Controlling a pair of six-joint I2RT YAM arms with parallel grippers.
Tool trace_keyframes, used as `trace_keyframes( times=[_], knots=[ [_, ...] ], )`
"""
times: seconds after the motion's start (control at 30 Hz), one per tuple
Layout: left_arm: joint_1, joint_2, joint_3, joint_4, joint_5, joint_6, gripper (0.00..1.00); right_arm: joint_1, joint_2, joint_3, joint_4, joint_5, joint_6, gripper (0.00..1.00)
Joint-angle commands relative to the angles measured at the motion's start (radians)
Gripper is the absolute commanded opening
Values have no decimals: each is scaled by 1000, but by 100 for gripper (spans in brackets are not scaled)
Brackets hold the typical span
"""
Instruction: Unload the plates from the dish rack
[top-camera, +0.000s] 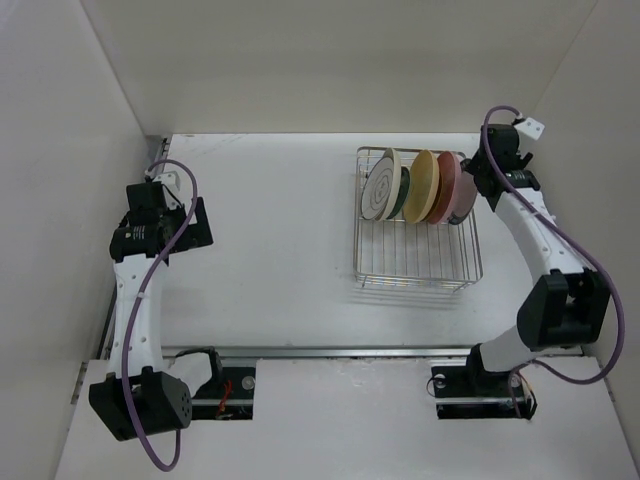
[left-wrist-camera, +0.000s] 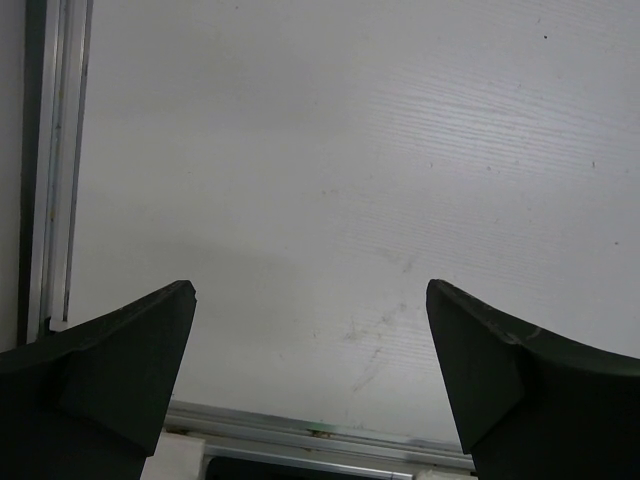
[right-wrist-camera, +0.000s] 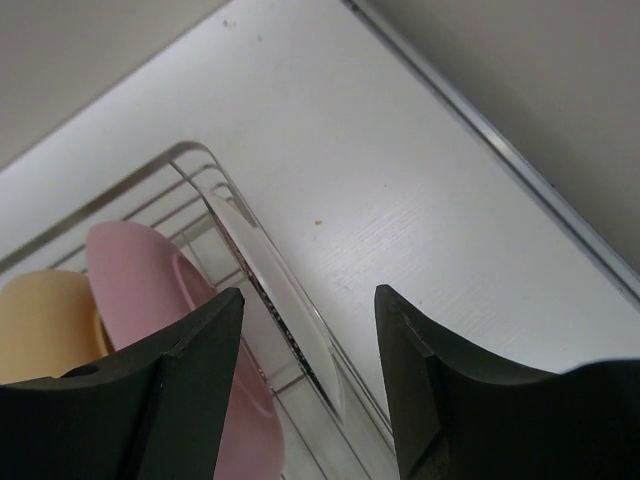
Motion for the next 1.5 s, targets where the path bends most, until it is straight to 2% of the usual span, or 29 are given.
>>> trace_keyframes(
  times=[0.0, 0.2, 0.33, 0.37, 0.4, 0.5, 0.73, 0.93, 1.0, 1.1, 1.3, 1.33, 1.43, 1.47],
  knots=[
    [5, -6, -7, 16, 20, 8, 100, -4, 47, 2, 18, -35, -16, 61],
    [5, -6, -17, 16, 29, 18, 100, -4, 69, -47, 56, -72, -16, 53],
    [5, -6, -17, 16, 38, 18, 100, -4, 106, -47, 66, -72, -25, 35],
    [5, -6, -17, 16, 38, 18, 100, -4, 119, -47, 55, -57, -25, 23],
    [5, -6, -17, 16, 38, 18, 100, -4, 120, -47, 46, -44, -25, 15],
    [5, -6, -17, 16, 50, 18, 100, -4, 106, -37, 21, 11, -35, 0],
    [5, -6, -17, 16, 81, 27, 100, 36, -44, -2, 12, 181, -106, 0],
    [5, -16, -17, 7, 112, 37, 100, 171, -191, 135, 13, 437, -193, 0],
    [5, -16, -17, 7, 112, 37, 100, 244, -225, 161, 51, 539, -276, 0],
    [5, -16, -17, 7, 112, 37, 100, 322, -284, 180, 153, 598, -380, 0],
    [5, -16, -17, -3, 112, 47, 100, 566, -287, 132, 222, 525, -381, 0],
    [5, -16, -17, -3, 112, 47, 100, 629, -275, 123, 222, 476, -381, 0],
    [5, -16, -17, -3, 112, 47, 100, 709, -212, 114, 231, 376, -304, 0],
    [5, -16, -17, -3, 101, 47, 100, 744, -197, 114, 242, 271, -283, 0]
  ],
)
